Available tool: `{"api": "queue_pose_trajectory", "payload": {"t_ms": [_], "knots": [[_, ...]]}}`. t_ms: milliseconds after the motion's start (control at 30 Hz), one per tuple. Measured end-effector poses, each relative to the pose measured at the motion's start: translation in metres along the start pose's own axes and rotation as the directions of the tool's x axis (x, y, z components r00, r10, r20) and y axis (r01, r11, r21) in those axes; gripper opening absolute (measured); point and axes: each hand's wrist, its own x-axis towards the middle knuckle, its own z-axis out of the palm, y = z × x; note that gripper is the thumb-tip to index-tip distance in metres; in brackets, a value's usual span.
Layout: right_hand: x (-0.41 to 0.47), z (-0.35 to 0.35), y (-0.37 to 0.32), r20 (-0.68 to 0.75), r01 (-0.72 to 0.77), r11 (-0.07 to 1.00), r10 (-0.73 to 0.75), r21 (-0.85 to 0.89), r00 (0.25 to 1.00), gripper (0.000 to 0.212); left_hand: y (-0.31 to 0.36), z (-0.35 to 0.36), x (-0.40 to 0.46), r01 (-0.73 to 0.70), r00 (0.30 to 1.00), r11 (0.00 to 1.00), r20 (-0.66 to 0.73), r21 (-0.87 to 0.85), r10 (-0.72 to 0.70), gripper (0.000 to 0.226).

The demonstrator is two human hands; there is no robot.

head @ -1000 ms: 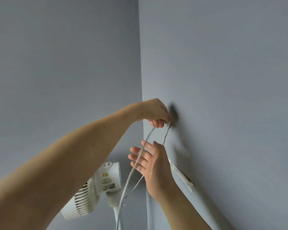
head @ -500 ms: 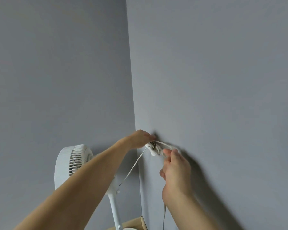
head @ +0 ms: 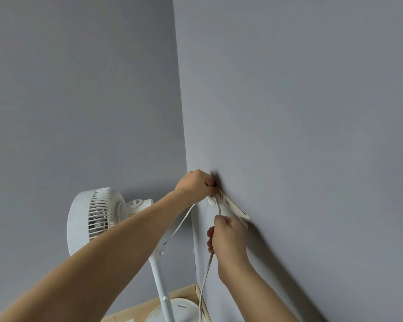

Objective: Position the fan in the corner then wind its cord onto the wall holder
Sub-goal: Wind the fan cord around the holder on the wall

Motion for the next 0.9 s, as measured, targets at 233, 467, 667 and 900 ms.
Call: {"api": "queue_pose_trajectory", "payload": {"t_ms": [233, 467, 667, 900], "knots": [[0.042, 0.022, 0.041, -0.053, -0.060, 0.995, 0.056, -0.075, 0.997, 0.023, -0.010, 0.006, 0.002, -0.108, 0.991, 0.992, -0.075, 0.068, 0.113, 0.024], [0.067, 0.026, 0.059, -0.029, 0.032, 0.965, -0.041, -0.261, 0.999, 0.014, -0.019, -0.003, 0.018, -0.211, 0.977, 0.977, -0.003, 0.029, 0.212, 0.027], [0.097, 0.034, 0.072, -0.047, 0.149, 0.797, -0.217, -0.585, 0.975, 0.028, -0.055, -0.019, 0.040, -0.078, 0.997, 0.980, 0.009, -0.183, 0.081, 0.015], [0.135, 0.062, 0.070, -0.078, 0.159, 0.817, -0.241, -0.554, 0.967, 0.025, -0.131, 0.009, 0.051, 0.199, 0.931, 0.975, 0.330, -0.098, -0.157, 0.037]]}}
